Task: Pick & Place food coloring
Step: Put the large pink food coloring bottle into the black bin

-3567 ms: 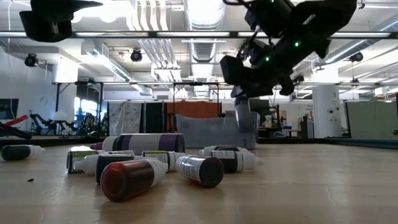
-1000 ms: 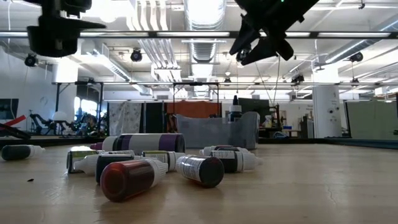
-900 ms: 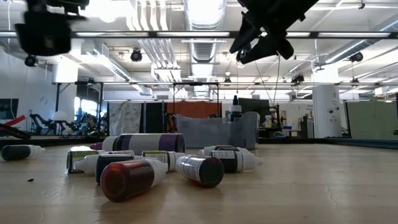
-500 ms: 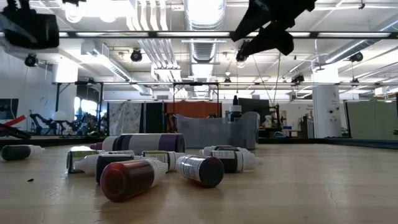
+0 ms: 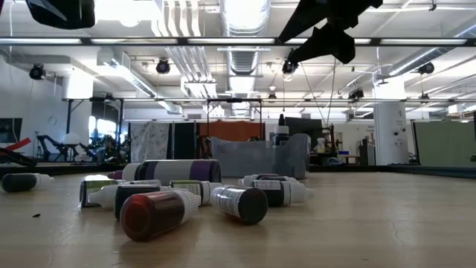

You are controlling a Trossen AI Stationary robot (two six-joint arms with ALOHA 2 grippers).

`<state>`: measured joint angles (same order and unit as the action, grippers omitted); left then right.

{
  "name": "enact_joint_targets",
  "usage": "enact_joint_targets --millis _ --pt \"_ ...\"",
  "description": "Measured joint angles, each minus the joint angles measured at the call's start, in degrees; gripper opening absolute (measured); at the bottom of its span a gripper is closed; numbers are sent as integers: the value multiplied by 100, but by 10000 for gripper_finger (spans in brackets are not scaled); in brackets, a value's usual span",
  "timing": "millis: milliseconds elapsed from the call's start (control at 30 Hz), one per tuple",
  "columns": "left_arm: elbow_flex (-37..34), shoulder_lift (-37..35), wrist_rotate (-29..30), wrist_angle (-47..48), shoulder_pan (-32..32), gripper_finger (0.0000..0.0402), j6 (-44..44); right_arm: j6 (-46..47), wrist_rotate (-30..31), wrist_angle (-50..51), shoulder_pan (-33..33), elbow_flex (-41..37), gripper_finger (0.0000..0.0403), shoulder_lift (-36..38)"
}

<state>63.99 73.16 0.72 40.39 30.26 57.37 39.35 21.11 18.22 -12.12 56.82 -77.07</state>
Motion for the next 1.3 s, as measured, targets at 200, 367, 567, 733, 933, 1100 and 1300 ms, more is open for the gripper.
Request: enact_joint_targets --millis 200,367,567,733,933,1100,1300 --pt "-62 20 -7 -283 -2 275 185 -7 148 1 0 -16 221 -3" --pt "-63 5 48 -339 -13 275 246 -9 307 0 2 -22 221 -3" --pt "-63 5 175 -442 -17 275 261 -8 307 0 2 -57 221 -3" --pt "-63 5 242 -501 -38 275 159 0 338 0 2 -88 221 -5" --pt "70 4 549 -20 -52 266 67 11 458 1 2 -111 221 -5" --pt "749 -17 936 1421 208 253 -81 11 456 4 2 -135 221 -5" --pt "1160 -23 1105 2383 841 249 138 79 455 45 2 -209 221 -6"
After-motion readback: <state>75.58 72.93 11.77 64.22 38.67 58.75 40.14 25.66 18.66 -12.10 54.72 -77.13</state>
